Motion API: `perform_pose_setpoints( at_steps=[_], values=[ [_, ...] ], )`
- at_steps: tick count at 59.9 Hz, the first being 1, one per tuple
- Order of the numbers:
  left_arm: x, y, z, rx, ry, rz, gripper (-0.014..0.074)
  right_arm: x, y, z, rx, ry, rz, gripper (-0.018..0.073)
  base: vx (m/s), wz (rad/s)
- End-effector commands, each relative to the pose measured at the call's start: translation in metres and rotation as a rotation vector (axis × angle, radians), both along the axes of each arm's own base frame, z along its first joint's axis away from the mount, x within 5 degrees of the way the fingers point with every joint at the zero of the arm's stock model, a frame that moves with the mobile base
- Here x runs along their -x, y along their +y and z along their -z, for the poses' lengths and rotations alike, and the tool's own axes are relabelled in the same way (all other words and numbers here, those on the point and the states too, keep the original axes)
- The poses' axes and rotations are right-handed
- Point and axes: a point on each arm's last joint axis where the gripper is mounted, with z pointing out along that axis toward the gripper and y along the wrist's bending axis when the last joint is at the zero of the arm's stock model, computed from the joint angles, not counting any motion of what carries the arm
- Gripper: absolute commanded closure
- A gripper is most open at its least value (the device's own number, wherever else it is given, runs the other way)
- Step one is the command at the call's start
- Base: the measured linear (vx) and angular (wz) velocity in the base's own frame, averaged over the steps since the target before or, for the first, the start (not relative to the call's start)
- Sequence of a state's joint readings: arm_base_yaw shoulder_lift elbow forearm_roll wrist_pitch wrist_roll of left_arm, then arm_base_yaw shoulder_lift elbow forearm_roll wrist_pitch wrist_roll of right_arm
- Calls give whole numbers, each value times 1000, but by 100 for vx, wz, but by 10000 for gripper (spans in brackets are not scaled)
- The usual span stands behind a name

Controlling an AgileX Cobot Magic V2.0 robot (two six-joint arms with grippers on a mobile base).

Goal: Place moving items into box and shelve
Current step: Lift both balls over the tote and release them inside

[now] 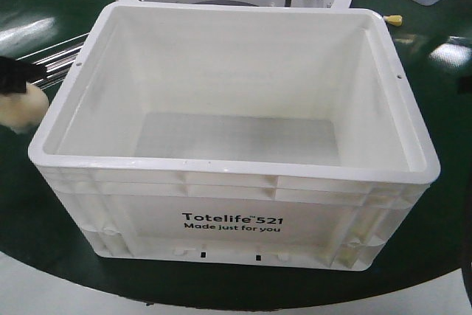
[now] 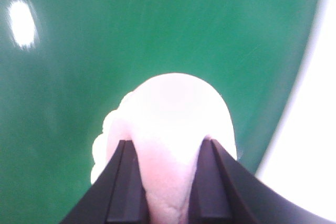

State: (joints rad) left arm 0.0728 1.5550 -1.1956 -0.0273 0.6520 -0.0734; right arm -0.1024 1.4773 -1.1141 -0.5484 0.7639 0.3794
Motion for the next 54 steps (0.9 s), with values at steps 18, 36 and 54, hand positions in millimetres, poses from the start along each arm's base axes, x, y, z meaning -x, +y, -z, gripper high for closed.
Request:
perform_pose_setpoints(
  at_steps=[18,36,54],
  values=[
    [36,-52,-172,148,-461,218,603,44,63,-118,86,-501,-352,568,0,0],
    [48,-151,-170,300,-427,553,603,37,201,-132,-120,-506,-757,568,0,0],
    [28,-199,-115,178,-217,706,593,40,255,-104,-373,-391,-832,559,0,0]
  ],
)
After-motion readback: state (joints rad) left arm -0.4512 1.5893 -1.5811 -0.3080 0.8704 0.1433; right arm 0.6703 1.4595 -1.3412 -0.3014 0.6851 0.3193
